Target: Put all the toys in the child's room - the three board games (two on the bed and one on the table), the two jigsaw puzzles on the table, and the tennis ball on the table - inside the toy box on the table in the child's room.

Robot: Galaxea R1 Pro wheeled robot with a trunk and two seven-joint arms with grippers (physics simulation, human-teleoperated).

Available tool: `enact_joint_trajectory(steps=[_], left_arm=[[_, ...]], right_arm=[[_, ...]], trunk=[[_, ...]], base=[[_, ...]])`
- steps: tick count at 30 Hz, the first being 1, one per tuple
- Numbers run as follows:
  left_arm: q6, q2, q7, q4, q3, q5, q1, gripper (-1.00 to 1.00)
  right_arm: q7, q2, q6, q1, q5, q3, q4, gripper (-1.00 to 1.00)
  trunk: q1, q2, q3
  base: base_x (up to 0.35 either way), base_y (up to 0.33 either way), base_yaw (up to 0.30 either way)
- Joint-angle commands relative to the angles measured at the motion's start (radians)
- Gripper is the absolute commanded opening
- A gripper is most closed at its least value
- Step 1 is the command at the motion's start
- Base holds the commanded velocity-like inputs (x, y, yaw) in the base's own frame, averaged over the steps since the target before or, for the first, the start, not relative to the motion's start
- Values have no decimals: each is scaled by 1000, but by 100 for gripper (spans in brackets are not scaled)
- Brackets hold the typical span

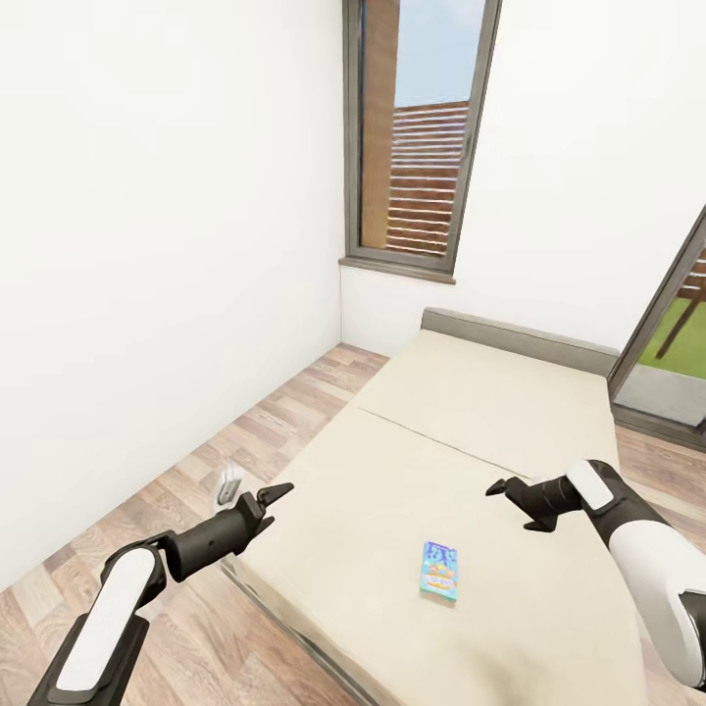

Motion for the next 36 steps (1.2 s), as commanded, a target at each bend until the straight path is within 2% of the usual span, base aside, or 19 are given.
enact_joint_trajectory(steps=[1,12,15,17,19,20,22,25,27,28,32,36], left_arm=[[4,0,9,-1,1,11,-1,100],[3,-6,12,1,-4,7,-2,100],[3,-9,17,13,-4,8,-13,100],[3,-11,18,42,-3,10,-51,100],[4,-14,18,88,-4,15,-122,100],[4,-14,18,88,-4,15,-122,100],[5,-20,19,152,-4,24,-201,100],[4,-44,24,263,-5,47,-301,100],[1,-68,29,326,-5,55,-343,100],[-5,-109,37,395,-8,59,-380,100],[-9,-161,77,427,-34,67,-409,100],[-11,-183,120,436,-62,73,-425,100]], right_arm=[[-9,0,4,-1,-9,-4,-1,100],[-9,2,8,1,-11,-6,0,100],[14,3,10,1,-12,-7,-1,100],[47,2,7,2,-13,-7,2,100],[88,3,2,2,-13,-6,5,100],[88,3,2,2,-13,-6,5,100],[131,3,-16,5,-14,-6,8,100],[206,7,-78,15,-13,-4,14,100],[257,11,-139,25,-11,-3,28,100],[326,15,-230,37,-9,1,63,100],[408,17,-301,44,-9,2,93,100],[447,18,-330,48,-8,1,104,100]], trunk=[[4,-9,-5],[46,-86,-39],[58,-107,-49],[66,-121,-55],[73,-135,-61],[77,-142,-64],[85,-156,-71],[96,-177,-80],[104,-191,-86],[108,-198,-90],[123,-226,-102],[138,-254,-115]], base=[[0,0,-3],[0,0,-1],[0,0,0],[0,0,0],[0,0,0],[0,0,0],[0,0,0],[0,0,0],[0,0,0],[0,0,0],[0,0,0],[0,0,0]])
